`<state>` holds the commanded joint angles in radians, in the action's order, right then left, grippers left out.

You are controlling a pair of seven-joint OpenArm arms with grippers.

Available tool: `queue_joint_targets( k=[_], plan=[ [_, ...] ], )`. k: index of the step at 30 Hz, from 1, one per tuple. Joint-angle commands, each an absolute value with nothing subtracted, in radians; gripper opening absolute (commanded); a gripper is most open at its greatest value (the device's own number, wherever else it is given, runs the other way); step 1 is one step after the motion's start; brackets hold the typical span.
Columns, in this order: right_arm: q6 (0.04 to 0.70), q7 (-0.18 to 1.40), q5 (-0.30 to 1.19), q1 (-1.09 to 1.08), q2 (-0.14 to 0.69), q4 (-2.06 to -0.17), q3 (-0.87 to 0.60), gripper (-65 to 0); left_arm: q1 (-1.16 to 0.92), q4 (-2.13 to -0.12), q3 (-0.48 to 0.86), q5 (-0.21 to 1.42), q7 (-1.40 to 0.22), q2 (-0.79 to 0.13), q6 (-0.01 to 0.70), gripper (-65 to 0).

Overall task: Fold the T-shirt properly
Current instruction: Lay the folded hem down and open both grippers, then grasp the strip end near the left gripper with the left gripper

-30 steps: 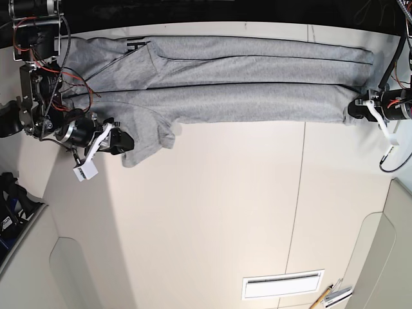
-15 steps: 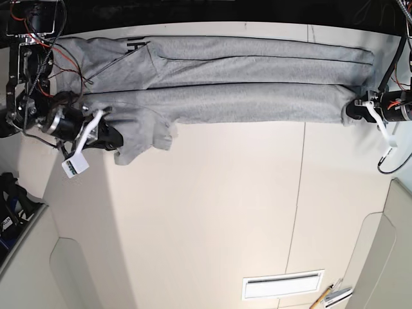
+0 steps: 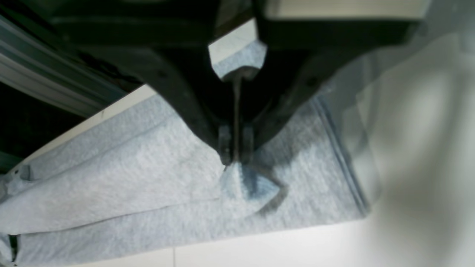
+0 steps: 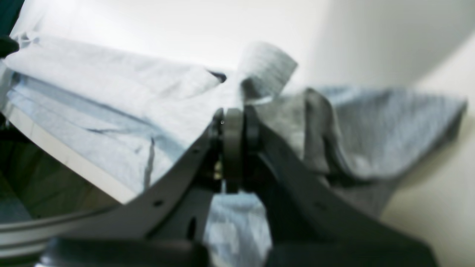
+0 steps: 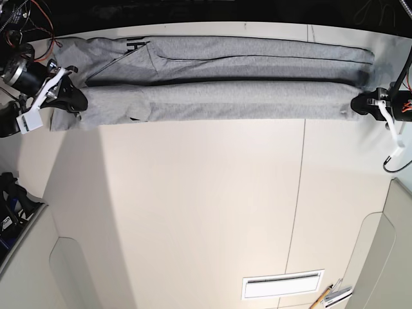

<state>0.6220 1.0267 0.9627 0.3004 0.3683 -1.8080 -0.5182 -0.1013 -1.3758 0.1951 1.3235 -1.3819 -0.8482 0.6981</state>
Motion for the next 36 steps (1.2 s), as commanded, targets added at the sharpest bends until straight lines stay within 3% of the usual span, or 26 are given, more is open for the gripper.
queue_joint_targets(
  k=[6,9,10,11,13,15,20,28,30,32,33,36],
  plan=[
    [0.620,1.030,0.958,0.381,0.368,-1.805,-0.550,-65.0,-0.162,-1.375,0.195,1.335,-1.396,-0.854,0.698,-65.0],
    [0.613,1.029,0.930,0.391,0.368,-1.787,-0.550,-65.0,-0.192,-1.375,0.195,1.334,-1.395,-0.854,0.698,-44.4],
    [0.613,1.029,0.926,0.391,0.368,-1.782,-0.550,-62.3,-0.197,-1.375,0.195,1.334,-1.395,-0.854,0.698,-38.4],
    [0.613,1.029,0.920,0.391,0.368,-1.777,-0.550,-51.6,-0.197,-1.375,0.195,1.335,-1.390,-0.854,0.698,-34.9],
    [0.613,1.028,0.920,0.391,0.368,-1.776,-0.550,-33.5,-0.197,-1.375,0.196,1.336,-1.380,-0.854,0.698,-34.2],
    [0.612,1.021,0.920,0.388,0.368,-1.776,-0.551,-29.4,-0.197,-1.375,0.204,1.353,-1.362,-0.854,0.698,-34.2],
    [0.609,1.022,0.923,0.369,0.368,-1.807,-0.573,-29.4,-0.199,-1.375,0.326,1.477,-1.396,-0.853,0.698,-34.2],
    [0.606,1.021,0.951,0.355,0.363,-1.946,-0.757,-29.9,-0.273,-1.375,0.568,1.484,-1.396,-0.850,0.698,-34.2],
    [0.606,1.021,0.950,0.356,0.362,-1.950,-0.758,-39.7,-0.298,-1.375,0.591,1.484,-1.396,-0.838,0.698,-31.9],
    [0.606,1.019,0.950,0.355,0.347,-1.932,-0.751,-59.1,-0.318,-1.375,0.597,1.484,-1.396,-0.823,0.698,-24.7],
    [0.606,1.010,0.949,0.355,0.334,-1.919,-0.747,-65.0,-0.319,-1.375,0.597,1.484,-1.396,-0.813,0.698,-22.3],
    [0.607,0.955,0.907,0.355,0.302,-1.846,-0.732,-65.0,-0.319,-1.375,0.597,1.469,-1.372,-0.772,0.698,-21.3]
  ],
)
